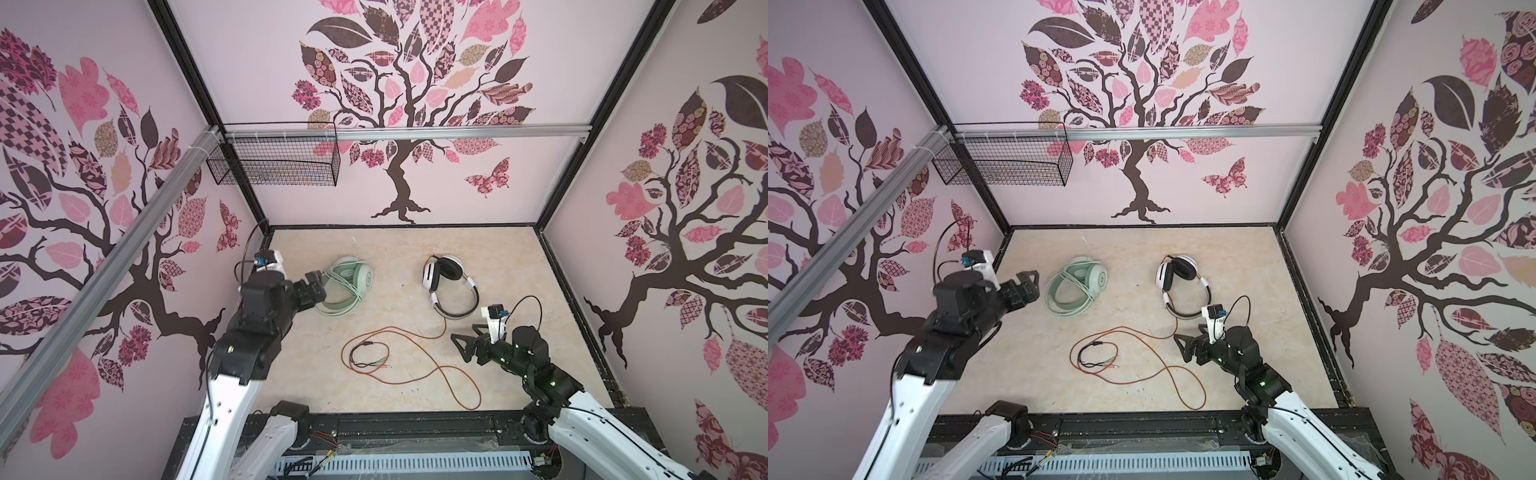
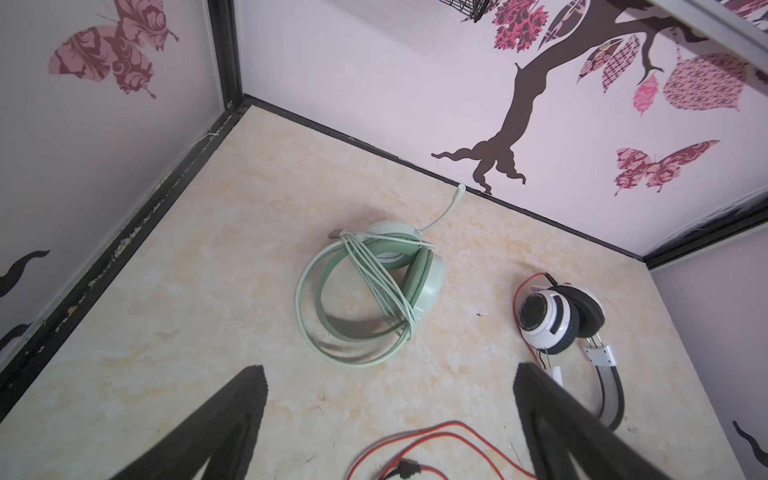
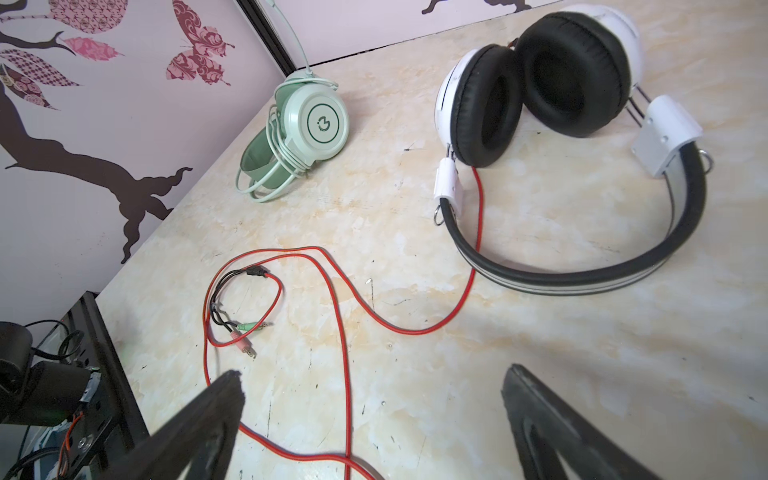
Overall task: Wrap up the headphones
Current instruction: 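Retract the left gripper toward the robot while the right gripper rises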
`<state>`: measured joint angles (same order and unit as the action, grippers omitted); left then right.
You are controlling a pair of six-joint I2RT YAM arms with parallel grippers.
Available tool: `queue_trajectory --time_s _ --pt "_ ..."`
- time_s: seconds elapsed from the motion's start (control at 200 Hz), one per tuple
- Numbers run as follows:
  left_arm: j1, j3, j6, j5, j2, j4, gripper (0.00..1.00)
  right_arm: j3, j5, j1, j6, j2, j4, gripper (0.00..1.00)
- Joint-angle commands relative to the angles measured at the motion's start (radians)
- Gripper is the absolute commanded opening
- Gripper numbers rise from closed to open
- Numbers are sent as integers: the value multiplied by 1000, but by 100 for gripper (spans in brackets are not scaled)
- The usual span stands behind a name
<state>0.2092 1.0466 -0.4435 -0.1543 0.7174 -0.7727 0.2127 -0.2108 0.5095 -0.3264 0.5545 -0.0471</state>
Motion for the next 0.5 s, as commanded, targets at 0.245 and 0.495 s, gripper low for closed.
queue_trajectory --time_s 0.245,0.495 --pt "-1 -37 2 49 -37 -144 96 11 60 4 -42 4 6 100" --pt "-2 -23 35 92 31 -151 96 -6 83 4 -104 48 -12 100"
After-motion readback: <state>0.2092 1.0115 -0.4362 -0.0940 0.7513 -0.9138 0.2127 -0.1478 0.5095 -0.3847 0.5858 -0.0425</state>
